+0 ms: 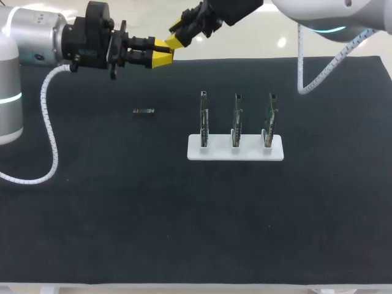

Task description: Pick up the optical module with the left hand, and insert it into the network port with the right hand.

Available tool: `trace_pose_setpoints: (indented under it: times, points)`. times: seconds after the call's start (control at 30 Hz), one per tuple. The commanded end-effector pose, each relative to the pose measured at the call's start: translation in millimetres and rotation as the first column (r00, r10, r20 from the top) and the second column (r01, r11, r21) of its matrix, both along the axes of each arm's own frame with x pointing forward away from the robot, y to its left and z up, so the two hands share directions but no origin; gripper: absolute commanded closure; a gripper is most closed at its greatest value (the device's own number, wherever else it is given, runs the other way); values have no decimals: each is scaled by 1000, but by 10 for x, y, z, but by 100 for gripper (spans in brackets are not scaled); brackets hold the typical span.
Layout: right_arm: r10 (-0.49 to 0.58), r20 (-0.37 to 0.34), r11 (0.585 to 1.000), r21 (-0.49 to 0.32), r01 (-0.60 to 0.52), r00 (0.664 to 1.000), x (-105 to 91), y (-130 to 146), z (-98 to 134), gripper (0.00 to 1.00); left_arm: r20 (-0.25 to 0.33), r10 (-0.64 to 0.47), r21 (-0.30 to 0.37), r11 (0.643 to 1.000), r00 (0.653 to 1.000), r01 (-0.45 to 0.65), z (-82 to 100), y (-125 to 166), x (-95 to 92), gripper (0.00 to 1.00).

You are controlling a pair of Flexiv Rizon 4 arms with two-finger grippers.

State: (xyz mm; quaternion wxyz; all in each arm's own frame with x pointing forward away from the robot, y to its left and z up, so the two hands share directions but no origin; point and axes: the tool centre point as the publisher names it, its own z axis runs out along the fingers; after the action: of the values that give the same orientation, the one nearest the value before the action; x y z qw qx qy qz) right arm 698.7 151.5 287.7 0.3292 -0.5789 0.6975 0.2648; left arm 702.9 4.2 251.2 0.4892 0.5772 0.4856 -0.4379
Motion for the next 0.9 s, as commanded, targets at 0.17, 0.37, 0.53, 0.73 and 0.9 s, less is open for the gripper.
trace_pose_setpoints:
  times: [0.17,0.37,0.53,0.73,0.9]
  points:
    - [3,2,1000,-5,-3,1000,-9,-13,2,100,1,1,-1,1000,1000,-1,-3,-1,2,100]
    - [11,12,1000,-22,-11,1000,-22,-20,4,100,1,1,-1,1000,1000,-1,-3,-1,2,100]
    - [31,38,998,-51,-29,999,-27,-18,13,100,1,1,-1,1000,1000,-1,-3,-1,2,100]
    - [31,38,998,-51,-29,999,-27,-18,13,100,1,1,-1,1000,1000,-1,-3,-1,2,100]
    - [31,38,998,-51,-29,999,-27,-18,13,100,1,1,-1,1000,1000,-1,-3,-1,2,0]
